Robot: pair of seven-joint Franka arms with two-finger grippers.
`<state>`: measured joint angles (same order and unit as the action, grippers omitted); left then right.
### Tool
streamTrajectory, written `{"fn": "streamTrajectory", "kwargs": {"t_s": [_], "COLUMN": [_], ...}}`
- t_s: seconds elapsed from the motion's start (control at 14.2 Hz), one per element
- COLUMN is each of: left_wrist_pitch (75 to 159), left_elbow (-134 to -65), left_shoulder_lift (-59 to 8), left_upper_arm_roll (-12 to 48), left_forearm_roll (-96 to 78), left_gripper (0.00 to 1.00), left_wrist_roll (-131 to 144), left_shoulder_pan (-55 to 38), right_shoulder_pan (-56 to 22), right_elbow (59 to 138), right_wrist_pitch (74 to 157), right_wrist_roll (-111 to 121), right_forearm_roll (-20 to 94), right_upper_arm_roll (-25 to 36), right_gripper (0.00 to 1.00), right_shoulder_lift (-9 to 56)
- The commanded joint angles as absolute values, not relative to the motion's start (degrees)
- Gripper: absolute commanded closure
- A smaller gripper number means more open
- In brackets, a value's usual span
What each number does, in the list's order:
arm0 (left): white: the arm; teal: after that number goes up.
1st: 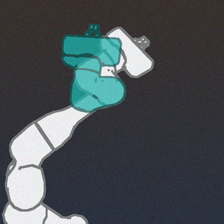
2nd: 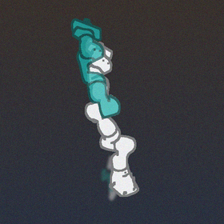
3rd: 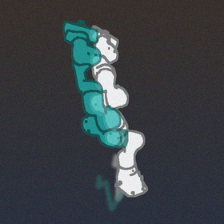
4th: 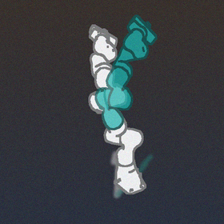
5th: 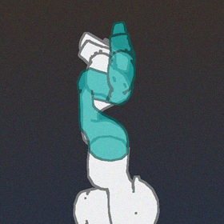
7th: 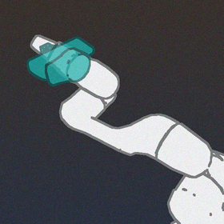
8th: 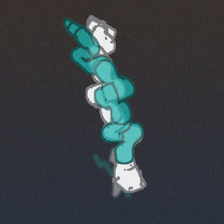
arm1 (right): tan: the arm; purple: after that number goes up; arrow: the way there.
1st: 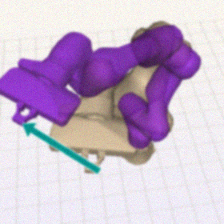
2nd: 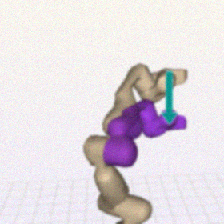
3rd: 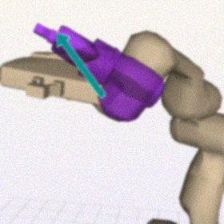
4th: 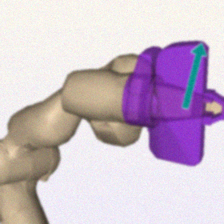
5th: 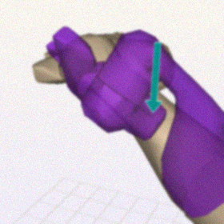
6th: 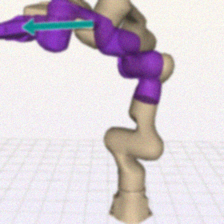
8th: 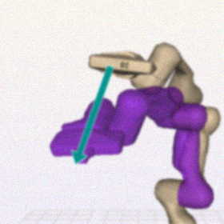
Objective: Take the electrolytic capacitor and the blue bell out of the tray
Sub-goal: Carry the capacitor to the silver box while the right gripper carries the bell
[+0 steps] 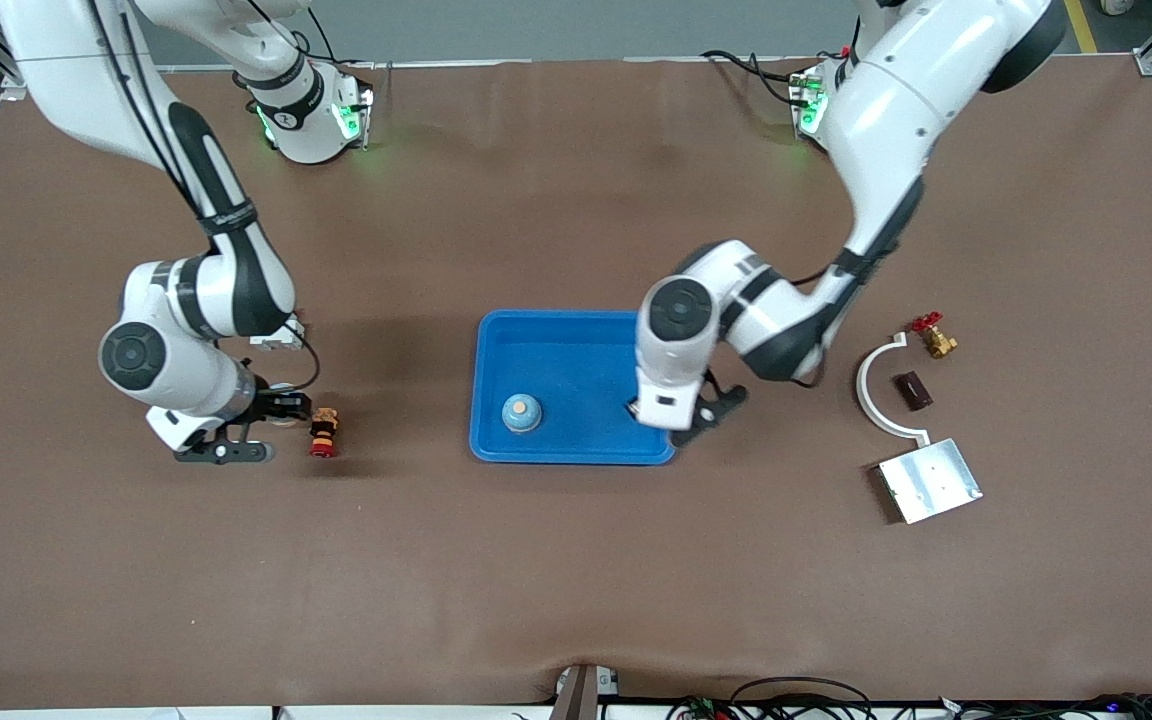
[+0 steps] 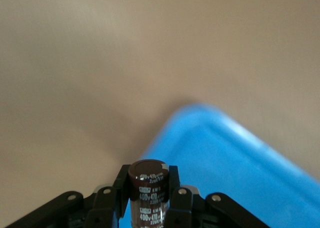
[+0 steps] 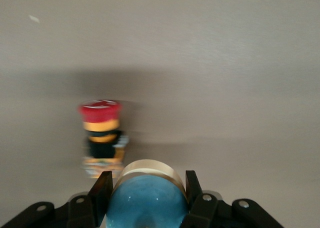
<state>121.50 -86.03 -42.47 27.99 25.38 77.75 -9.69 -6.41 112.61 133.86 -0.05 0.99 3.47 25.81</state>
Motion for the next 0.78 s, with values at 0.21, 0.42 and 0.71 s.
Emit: {"fn": "streamTrajectory", "kwargs": {"t_s": [0.21, 0.42, 0.71], "left_wrist_pitch": [118.04, 118.47, 121.36], "left_elbow": [-89.99, -90.26, -90.09], "left_shoulder_lift": [-40.25, -42.09, -45.87], "left_upper_arm_roll": [28.48, 28.21, 27.34], "left_forearm_roll": [26.10, 29.69, 30.15], "left_gripper": [1.00, 1.00, 1.00], "left_wrist_roll": [61.62, 59.77, 59.59], "left_shoulder_pan": [2.09, 6.40, 7.82], "right_shoulder_pan": [-0.01, 1.84, 4.56], "right_elbow": [115.14, 113.48, 108.82], "right_wrist_pitch": [138.51, 139.92, 139.75], "right_wrist_roll": [11.50, 15.02, 18.19], "right_forearm_roll": [0.88, 0.79, 0.97], "right_upper_arm_roll": [2.37, 2.37, 2.29], "right_gripper": [1.00, 1.00, 1.00], "right_shoulder_lift": [25.48, 27.59, 32.59]}}
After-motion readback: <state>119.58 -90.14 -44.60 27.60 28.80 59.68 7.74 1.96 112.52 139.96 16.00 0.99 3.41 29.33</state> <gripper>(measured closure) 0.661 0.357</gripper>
